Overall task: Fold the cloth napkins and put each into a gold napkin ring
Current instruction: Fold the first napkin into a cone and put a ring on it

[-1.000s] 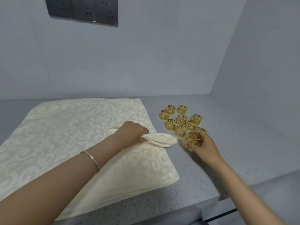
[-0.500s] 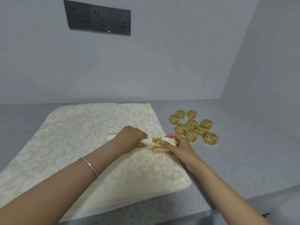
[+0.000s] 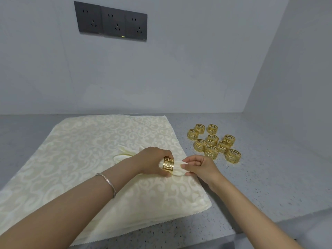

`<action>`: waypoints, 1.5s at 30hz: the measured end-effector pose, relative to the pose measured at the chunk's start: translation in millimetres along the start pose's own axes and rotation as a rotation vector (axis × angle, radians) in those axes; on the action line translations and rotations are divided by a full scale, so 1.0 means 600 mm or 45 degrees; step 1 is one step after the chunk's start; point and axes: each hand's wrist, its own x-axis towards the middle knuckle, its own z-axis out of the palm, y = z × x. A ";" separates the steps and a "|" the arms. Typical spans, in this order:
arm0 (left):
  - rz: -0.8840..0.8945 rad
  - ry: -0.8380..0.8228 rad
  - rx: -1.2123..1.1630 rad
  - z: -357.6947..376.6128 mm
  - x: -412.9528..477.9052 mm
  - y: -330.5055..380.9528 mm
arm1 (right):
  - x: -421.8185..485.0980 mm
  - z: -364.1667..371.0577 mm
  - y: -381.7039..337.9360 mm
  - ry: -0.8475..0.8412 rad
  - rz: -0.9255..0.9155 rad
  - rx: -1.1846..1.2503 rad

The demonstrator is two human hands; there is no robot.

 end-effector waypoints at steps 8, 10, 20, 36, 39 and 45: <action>-0.064 -0.186 0.126 -0.046 0.005 -0.014 | -0.005 -0.016 -0.005 0.042 0.039 0.038; -0.078 -0.269 0.242 -0.053 0.008 -0.008 | -0.008 -0.010 -0.003 0.029 0.043 0.014; -0.079 -0.076 0.577 -0.071 -0.012 -0.048 | 0.000 0.027 -0.021 -0.143 -0.250 -0.862; -0.748 0.493 -1.378 -0.051 -0.026 -0.077 | 0.069 0.145 -0.059 0.048 0.009 0.024; -0.555 0.559 -1.525 -0.056 0.004 -0.074 | 0.079 0.142 -0.057 0.029 -0.012 0.038; -0.451 0.541 -1.611 -0.067 0.043 -0.079 | 0.081 0.138 -0.044 0.052 -0.106 -0.021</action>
